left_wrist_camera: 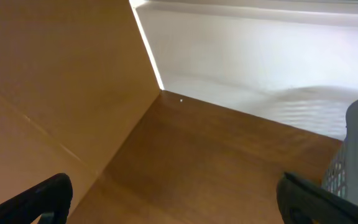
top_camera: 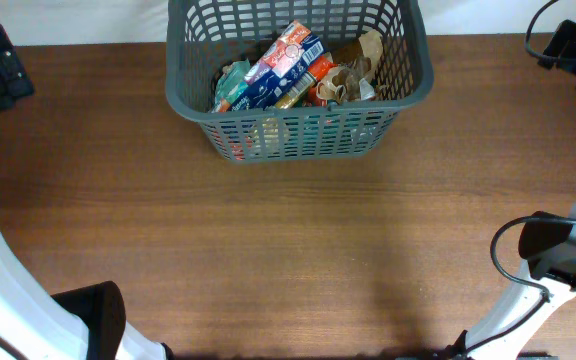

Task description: Pack container

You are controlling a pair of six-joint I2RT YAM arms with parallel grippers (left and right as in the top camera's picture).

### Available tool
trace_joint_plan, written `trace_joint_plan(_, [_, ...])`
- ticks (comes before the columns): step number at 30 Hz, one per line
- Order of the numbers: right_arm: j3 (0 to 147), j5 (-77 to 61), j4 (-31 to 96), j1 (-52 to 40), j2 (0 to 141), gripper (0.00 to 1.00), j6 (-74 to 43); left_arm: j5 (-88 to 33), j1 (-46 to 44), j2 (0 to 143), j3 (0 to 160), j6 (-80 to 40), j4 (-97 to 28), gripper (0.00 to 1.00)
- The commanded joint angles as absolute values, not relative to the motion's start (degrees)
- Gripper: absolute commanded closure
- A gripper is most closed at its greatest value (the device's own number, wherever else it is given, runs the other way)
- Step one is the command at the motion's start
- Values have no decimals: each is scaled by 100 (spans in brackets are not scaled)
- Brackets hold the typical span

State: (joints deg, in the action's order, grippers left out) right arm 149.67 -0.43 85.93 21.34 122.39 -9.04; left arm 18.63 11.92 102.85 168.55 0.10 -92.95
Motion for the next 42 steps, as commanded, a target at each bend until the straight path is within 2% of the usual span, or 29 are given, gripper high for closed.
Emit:
trace_joint_plan(1, [14984,8,8595,2141,12167,1,-950,1728,1234,10189,16875,-69,-9341,1])
trace_joint_plan(14, [14984,8,8595,2141,12167,1,-952,1732,1234,10075,16875,-64,-9397,1])
trace_joint_plan(42, [14984,8,8595,2141,12167,1,-950,1605,1232,8805,16875,-67,-9664,1])
